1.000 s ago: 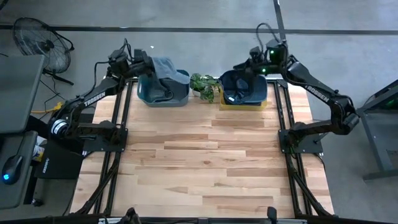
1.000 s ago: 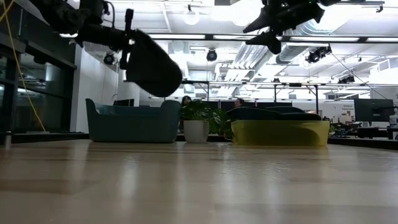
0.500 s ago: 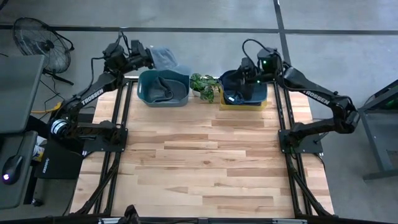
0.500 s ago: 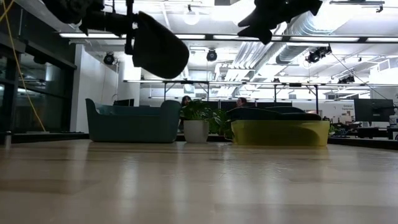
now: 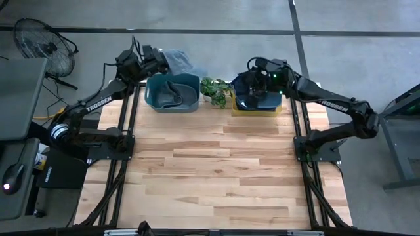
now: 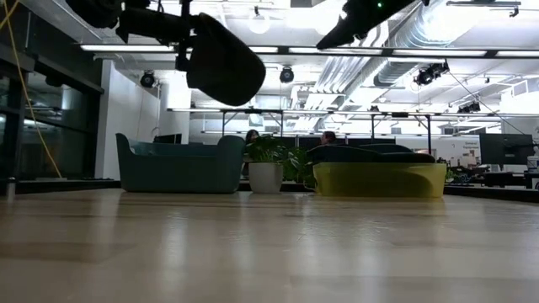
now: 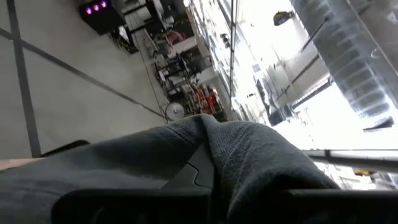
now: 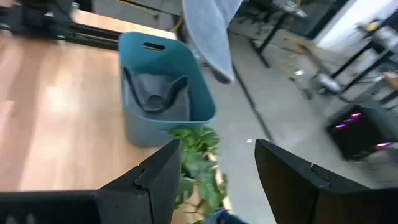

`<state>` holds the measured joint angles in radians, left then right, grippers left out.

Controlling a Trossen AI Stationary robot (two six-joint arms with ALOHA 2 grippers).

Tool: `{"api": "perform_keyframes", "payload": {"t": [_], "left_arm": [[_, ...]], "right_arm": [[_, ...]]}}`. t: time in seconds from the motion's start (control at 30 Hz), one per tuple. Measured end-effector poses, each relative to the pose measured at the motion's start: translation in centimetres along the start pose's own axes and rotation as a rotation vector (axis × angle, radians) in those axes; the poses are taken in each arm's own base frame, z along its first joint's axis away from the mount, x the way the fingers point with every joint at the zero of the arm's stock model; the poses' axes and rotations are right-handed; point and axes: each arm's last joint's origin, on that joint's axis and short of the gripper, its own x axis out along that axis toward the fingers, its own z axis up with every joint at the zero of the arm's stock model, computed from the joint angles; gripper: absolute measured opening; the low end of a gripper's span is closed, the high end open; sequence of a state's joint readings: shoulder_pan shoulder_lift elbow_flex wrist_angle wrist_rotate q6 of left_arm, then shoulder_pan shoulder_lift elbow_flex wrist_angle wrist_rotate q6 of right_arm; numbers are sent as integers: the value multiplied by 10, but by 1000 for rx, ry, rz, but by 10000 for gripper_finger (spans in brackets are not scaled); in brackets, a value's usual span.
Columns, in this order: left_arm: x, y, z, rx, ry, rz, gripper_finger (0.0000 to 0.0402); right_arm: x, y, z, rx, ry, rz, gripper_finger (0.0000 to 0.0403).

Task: Pick & Place hat
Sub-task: Put the gray cap into the green bin

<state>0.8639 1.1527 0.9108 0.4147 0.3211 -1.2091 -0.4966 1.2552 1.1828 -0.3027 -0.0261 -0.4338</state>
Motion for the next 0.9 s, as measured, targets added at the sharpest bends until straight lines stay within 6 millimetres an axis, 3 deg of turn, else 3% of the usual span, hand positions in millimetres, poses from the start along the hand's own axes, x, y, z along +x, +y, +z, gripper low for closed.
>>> {"api": "perform_keyframes", "payload": {"t": [0.2, 0.5, 0.73, 0.9], "left_arm": [[5, -6, -13, -28, -54, 6, 0], [5, -15, -13, -113, -63, -79, 0], [5, -18, -17, -122, 66, -136, 0], [5, -18, -18, -120, 107, -147, 0]], "right_arm": [[0, 11, 11, -10, -27, -90, 199], [0, 26, 22, 162, -78, -91, 199], [26, 45, 36, 99, -209, -106, 199], [47, 64, 35, -8, -166, -202, 199]]}}
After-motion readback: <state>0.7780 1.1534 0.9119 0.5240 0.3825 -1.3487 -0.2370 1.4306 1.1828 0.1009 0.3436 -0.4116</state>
